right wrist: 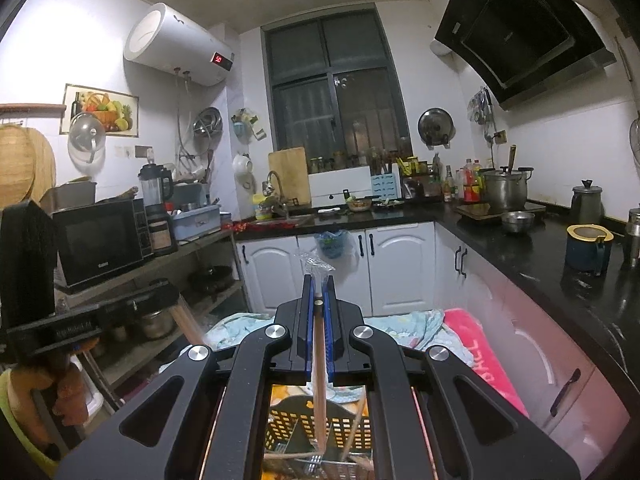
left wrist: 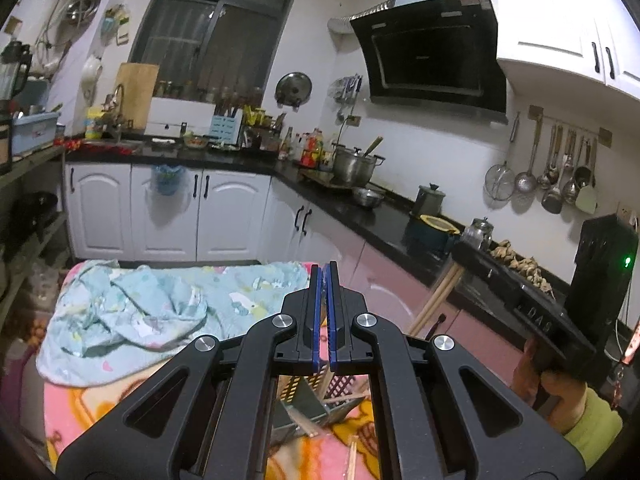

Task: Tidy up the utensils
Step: 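Lift the held chopsticks and lower both tools into the green caddy, then open the left tool inside the caddy while the right tool releases its chopstick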

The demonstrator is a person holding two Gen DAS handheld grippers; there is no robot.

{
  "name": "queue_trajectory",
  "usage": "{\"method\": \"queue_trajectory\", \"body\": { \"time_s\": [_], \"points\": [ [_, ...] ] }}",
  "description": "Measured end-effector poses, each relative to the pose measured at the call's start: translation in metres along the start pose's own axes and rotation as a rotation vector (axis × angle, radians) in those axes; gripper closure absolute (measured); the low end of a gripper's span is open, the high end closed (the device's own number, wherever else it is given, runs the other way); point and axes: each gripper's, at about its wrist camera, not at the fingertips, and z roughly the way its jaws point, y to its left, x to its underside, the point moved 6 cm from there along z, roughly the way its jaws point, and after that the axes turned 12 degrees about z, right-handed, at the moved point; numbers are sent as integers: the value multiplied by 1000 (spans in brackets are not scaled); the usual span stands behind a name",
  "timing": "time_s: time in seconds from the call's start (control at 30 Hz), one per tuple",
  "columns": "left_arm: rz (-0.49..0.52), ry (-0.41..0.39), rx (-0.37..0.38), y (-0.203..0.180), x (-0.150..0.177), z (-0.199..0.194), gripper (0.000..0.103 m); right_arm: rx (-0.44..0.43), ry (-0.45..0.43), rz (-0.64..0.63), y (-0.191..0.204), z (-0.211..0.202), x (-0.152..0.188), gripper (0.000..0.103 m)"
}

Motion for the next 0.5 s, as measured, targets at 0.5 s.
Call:
{"method": "queue_trajectory", "body": {
  "time_s": [0.5],
  "points": [
    [-42, 74, 17, 9, 49, 31, 102, 48, 47, 0, -20, 40, 36, 98]
  ]
}}
